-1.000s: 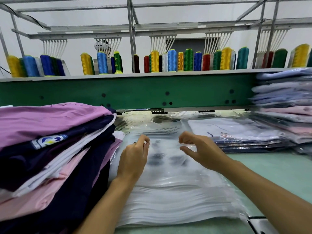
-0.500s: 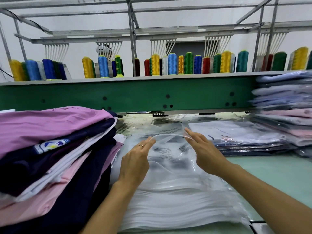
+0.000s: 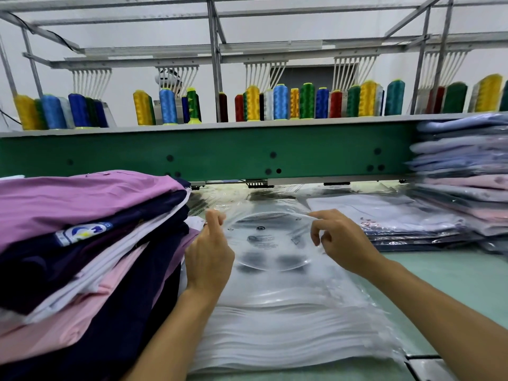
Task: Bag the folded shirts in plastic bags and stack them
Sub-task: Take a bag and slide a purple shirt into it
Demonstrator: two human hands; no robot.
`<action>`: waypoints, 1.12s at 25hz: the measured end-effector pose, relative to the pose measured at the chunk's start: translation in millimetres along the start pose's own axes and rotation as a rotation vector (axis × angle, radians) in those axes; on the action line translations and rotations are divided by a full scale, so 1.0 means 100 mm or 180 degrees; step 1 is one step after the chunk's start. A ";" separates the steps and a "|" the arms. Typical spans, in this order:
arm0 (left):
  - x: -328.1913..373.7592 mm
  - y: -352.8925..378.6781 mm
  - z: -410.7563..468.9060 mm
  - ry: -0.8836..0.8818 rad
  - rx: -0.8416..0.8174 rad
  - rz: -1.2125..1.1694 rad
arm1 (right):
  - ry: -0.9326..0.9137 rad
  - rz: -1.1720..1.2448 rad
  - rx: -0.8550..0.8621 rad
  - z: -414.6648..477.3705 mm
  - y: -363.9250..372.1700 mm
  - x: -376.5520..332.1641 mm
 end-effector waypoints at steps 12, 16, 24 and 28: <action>-0.30 0.79 -0.40 0.0314 -0.3232 0.0630 | 0.0448 0.0532 -0.1873 -0.20 0.50 0.00; -0.30 0.81 -0.43 0.0240 -0.3143 0.0536 | 0.0678 0.0648 -0.1907 -0.23 0.55 0.04; -0.03 0.44 -0.22 0.0143 -0.3348 0.0937 | 0.1151 -0.0090 -0.1819 -0.09 0.62 0.02; 0.27 0.08 0.29 0.0429 -0.2854 0.1181 | 0.1325 0.0090 -0.1349 0.37 0.47 -0.26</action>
Point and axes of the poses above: each hand's wrist, its own z-axis towards the middle knuckle, its own y-axis out of the palm, x = y × z, the point moved 5 cm from there along z, towards the middle knuckle, and after that the axes turned 12 degrees about -y, right-handed, at the moved point
